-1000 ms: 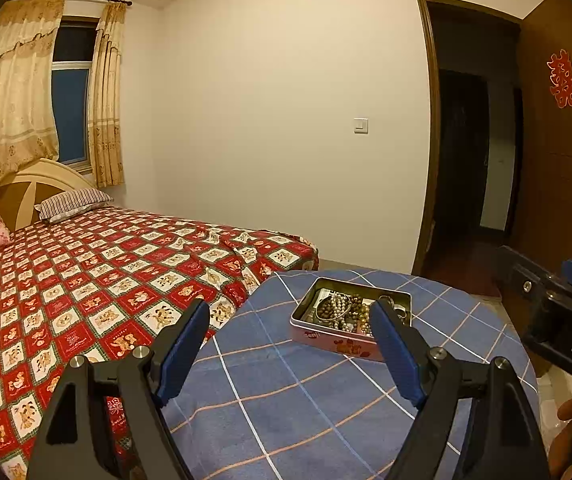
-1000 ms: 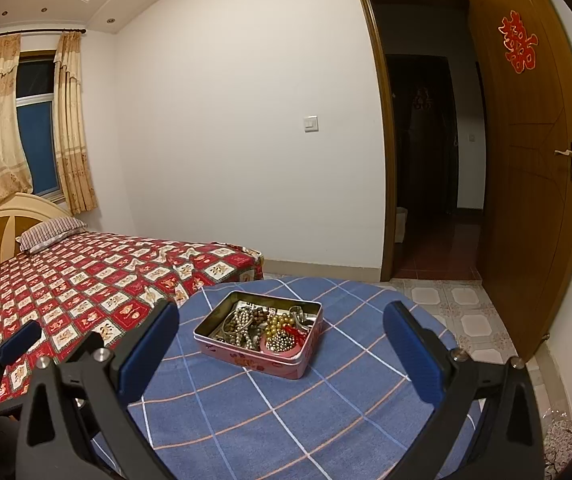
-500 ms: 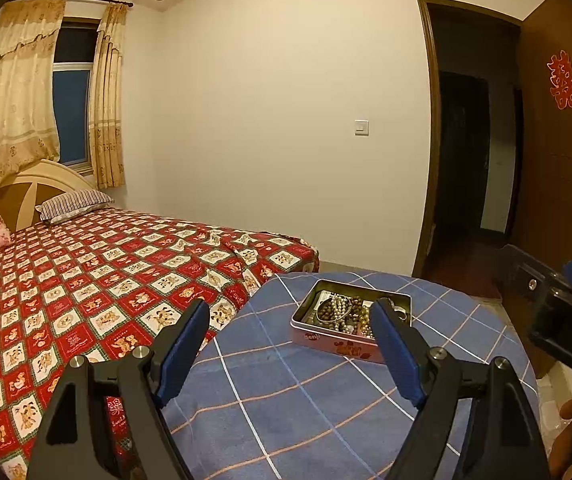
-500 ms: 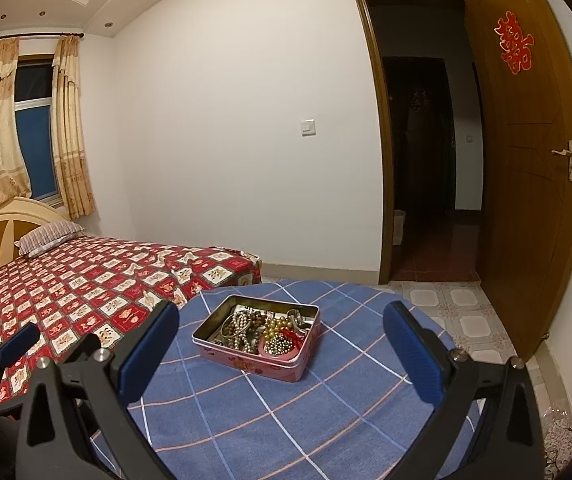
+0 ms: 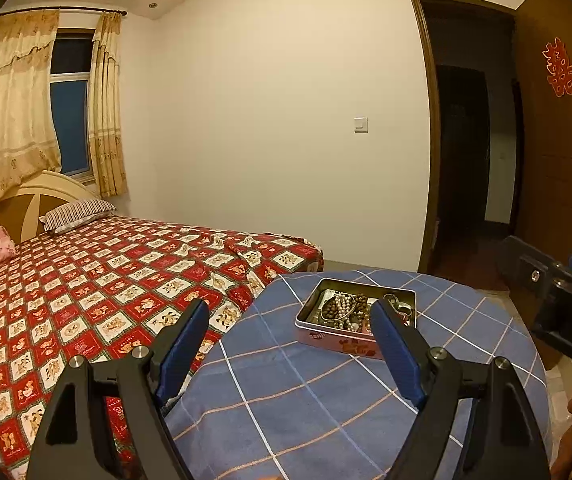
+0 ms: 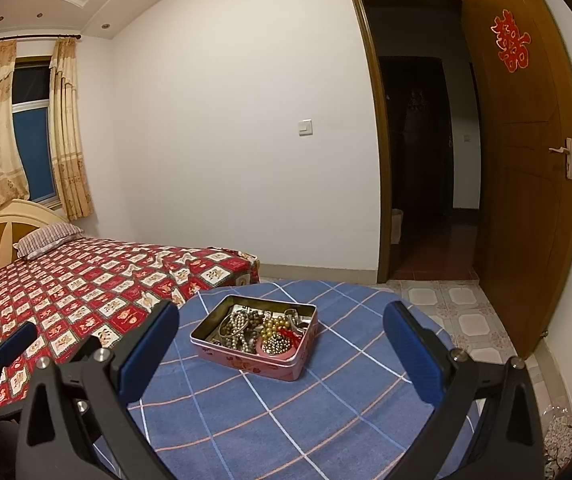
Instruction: Organize jewelry
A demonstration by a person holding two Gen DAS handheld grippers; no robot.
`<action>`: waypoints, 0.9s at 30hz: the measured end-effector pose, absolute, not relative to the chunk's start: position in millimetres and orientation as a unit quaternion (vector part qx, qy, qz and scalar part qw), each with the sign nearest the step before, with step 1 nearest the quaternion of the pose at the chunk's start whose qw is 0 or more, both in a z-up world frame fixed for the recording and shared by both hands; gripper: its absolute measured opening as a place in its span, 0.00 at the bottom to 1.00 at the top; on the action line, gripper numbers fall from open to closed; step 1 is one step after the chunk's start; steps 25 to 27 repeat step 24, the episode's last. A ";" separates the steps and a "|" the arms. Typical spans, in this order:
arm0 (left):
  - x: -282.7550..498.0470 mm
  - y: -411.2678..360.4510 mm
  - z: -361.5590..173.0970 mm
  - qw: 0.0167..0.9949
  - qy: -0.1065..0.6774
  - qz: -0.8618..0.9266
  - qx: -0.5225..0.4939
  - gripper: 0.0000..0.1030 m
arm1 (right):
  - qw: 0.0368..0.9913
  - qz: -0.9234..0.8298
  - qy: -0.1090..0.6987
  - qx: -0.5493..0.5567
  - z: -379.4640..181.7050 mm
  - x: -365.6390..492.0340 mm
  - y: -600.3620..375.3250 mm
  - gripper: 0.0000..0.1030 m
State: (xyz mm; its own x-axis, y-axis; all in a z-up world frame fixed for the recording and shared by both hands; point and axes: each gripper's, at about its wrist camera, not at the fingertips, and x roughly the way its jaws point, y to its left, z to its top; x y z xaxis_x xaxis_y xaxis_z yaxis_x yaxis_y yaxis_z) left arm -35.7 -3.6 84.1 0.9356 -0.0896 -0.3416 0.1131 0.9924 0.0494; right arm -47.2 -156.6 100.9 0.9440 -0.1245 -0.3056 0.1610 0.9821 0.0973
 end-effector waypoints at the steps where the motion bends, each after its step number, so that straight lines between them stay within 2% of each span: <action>1: -35.3 -4.1 83.8 0.983 0.172 -0.050 0.034 0.80 | 0.984 -0.073 0.151 0.061 100.9 -47.1 -156.6 1.00; 27: -28.2 -9.3 78.0 0.979 0.197 -0.045 0.027 0.80 | 0.981 -0.077 0.166 0.066 92.0 -47.5 -155.6 1.00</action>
